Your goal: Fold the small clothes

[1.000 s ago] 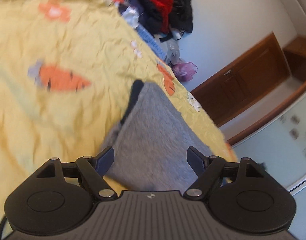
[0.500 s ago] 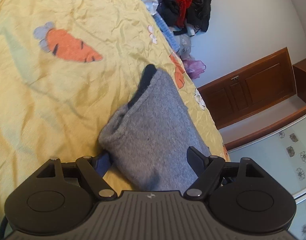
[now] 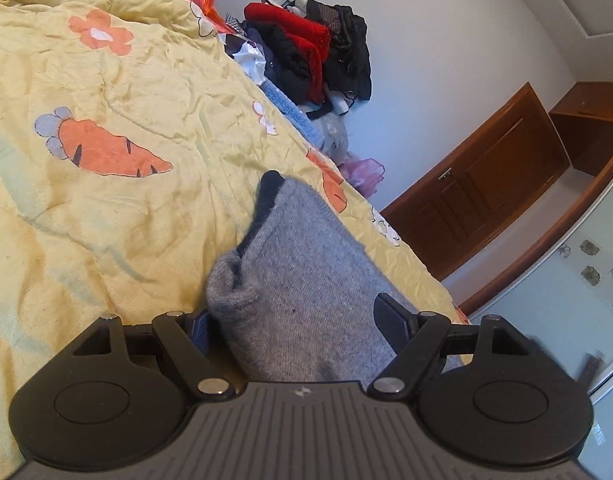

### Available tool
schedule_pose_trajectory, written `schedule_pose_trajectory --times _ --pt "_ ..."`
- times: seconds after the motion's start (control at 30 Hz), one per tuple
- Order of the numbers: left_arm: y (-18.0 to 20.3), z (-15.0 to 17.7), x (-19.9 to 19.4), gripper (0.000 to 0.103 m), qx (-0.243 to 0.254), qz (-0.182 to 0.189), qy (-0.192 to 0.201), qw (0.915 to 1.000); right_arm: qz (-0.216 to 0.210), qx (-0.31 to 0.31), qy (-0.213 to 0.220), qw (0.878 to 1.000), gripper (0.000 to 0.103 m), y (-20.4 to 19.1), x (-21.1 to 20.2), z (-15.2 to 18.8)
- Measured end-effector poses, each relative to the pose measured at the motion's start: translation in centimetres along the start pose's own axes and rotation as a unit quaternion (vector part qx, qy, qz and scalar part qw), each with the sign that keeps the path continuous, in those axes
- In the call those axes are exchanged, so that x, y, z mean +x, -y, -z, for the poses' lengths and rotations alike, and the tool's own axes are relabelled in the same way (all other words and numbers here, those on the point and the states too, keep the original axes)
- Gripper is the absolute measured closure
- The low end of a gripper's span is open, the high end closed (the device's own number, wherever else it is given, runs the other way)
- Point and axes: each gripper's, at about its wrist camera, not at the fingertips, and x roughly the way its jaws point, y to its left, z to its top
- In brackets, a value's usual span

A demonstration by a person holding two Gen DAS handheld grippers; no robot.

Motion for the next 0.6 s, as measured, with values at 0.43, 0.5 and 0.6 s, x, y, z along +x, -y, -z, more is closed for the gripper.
schedule_pose_trajectory --times 0.43,0.5,0.6 --pt "-0.8 0.0 -0.5 0.023 -0.025 0.025 0.013 0.9993 -0.048 0.204 -0.066 0.976 0.004 5.6 -13.0 10.7" --pt "-0.8 -0.1 -0.5 0.023 -0.025 0.025 0.013 0.9993 -0.063 0.212 -0.06 0.973 0.004 4.9 -11.8 10.8" --pt "-0.8 -0.1 -0.4 0.023 -0.023 0.02 0.009 0.9995 -0.065 0.23 -0.047 0.97 0.014 4.2 -9.6 10.6"
